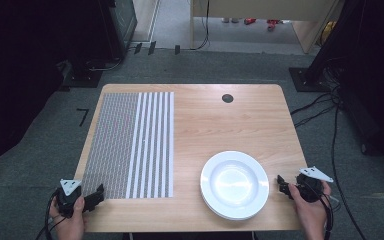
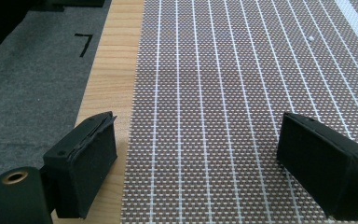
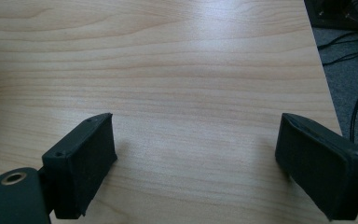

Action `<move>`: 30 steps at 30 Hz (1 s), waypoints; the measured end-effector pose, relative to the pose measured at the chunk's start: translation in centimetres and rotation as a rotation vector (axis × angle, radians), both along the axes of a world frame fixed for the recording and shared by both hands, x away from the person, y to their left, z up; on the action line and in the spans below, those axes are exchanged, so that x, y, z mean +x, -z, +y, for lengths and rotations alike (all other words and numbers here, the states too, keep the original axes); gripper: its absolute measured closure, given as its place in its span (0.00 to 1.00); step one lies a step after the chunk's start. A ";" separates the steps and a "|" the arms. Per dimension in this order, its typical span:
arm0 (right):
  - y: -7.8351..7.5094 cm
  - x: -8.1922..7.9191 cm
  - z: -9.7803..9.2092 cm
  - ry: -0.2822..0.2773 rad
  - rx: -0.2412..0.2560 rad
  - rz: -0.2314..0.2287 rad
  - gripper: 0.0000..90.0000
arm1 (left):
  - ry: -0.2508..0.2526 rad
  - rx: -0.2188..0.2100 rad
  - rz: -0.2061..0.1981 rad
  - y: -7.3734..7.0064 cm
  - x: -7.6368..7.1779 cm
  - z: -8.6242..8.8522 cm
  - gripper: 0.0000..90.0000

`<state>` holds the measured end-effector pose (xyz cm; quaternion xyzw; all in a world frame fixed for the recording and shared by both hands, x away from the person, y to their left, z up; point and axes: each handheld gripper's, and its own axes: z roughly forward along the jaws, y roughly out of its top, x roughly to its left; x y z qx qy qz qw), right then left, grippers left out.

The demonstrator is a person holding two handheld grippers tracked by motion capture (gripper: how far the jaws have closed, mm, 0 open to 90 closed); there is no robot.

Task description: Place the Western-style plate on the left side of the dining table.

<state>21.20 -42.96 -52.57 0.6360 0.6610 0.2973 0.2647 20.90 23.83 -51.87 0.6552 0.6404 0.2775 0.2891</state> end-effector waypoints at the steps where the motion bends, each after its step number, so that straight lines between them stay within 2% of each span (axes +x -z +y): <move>1: 0.0 0.0 0.0 0.000 0.000 0.000 0.13 | -0.002 -0.001 0.007 -0.1 0.0 0.0 0.13; 6: 0.0 0.0 0.0 0.000 0.000 0.000 0.13 | 0.000 -0.018 0.014 -0.3 0.2 0.0 0.13; 9: 0.0 0.0 0.0 0.001 0.000 0.000 0.13 | -0.011 -0.024 -0.002 -0.7 0.2 -0.2 0.13; 11: 0.0 0.0 0.0 0.002 0.000 0.000 0.13 | -0.013 -0.051 -0.020 -1.1 0.1 -0.2 0.13; 13: 0.0 0.0 0.0 0.007 0.002 -0.003 0.15 | -0.014 -0.055 -0.027 -1.3 0.1 -0.4 0.13; 14: 0.0 0.0 -0.1 0.019 0.007 -0.004 0.16 | -0.007 -0.068 -0.030 -1.5 0.1 -0.6 0.13; 21: -0.3 -0.2 -0.3 0.035 0.024 -0.017 0.16 | 0.013 -0.081 -0.044 -2.0 0.2 -1.6 0.13; 25: -1.0 -0.5 0.0 0.041 0.047 -0.041 0.16 | 0.050 -0.120 -0.047 -2.4 0.3 -2.7 0.15; 29: -1.5 -0.7 0.3 0.032 0.061 -0.056 0.16 | 0.072 -0.116 -0.057 -2.6 0.4 -3.6 0.15; 30: -1.8 -0.9 0.6 0.027 0.069 -0.065 0.16 | 0.082 -0.138 -0.062 -2.9 0.4 -4.1 0.15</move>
